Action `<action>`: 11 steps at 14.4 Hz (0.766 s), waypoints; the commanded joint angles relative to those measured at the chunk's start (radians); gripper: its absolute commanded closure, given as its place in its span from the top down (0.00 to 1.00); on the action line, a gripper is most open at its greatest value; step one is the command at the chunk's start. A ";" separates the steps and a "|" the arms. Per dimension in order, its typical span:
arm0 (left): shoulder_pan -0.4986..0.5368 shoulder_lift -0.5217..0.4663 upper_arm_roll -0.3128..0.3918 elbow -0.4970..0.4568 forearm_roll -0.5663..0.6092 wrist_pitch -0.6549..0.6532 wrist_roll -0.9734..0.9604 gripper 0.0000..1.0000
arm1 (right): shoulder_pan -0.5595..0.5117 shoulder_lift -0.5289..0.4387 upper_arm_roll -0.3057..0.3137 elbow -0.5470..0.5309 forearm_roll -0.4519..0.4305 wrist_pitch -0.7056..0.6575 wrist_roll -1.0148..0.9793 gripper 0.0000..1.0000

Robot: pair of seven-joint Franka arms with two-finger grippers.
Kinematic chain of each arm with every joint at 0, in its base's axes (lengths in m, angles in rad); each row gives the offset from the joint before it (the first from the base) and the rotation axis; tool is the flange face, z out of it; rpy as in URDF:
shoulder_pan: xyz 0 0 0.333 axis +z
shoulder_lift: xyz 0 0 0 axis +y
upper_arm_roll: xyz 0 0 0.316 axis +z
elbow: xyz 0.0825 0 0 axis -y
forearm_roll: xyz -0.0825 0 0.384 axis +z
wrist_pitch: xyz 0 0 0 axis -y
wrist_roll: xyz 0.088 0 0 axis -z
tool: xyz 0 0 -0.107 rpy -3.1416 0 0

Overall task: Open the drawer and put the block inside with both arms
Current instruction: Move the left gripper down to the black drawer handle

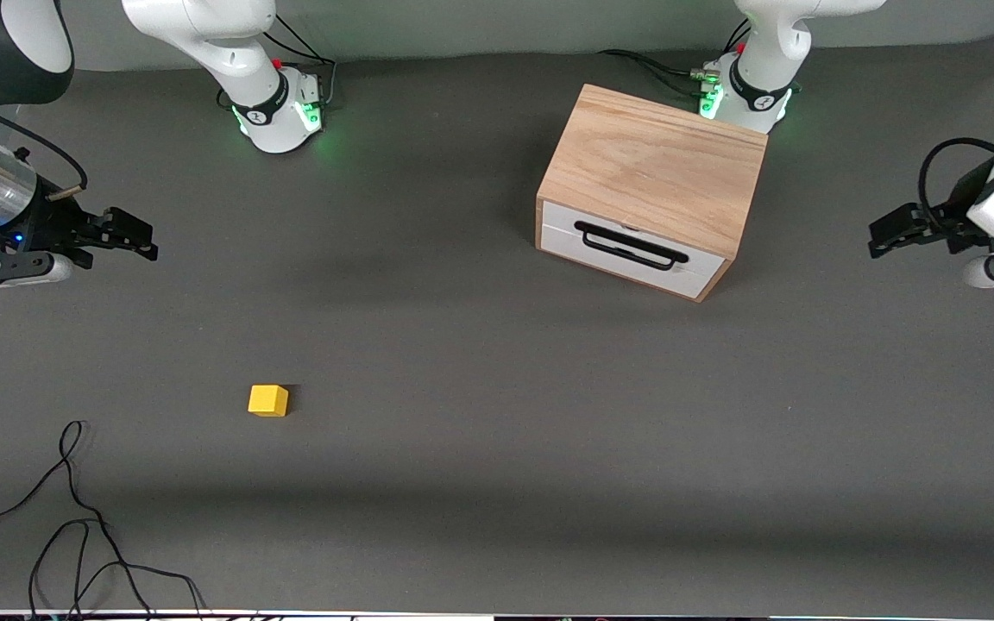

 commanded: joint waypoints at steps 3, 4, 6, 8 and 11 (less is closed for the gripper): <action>-0.041 -0.012 -0.166 -0.007 -0.005 -0.030 -0.518 1.00 | -0.001 0.052 0.009 0.035 -0.028 0.036 0.092 1.00; -0.042 -0.006 -0.208 -0.007 -0.014 -0.023 -0.615 1.00 | -0.003 0.056 0.010 0.038 -0.055 0.034 0.082 1.00; -0.050 0.011 -0.285 -0.007 -0.037 -0.005 -0.825 1.00 | -0.001 0.067 0.012 0.049 -0.086 0.023 0.066 1.00; -0.070 0.029 -0.341 -0.007 -0.039 0.016 -1.015 1.00 | 0.000 0.072 0.009 0.049 -0.085 0.025 0.029 1.00; -0.142 0.068 -0.364 -0.004 -0.039 0.023 -1.260 1.00 | -0.001 0.102 0.009 0.050 -0.050 0.040 0.026 1.00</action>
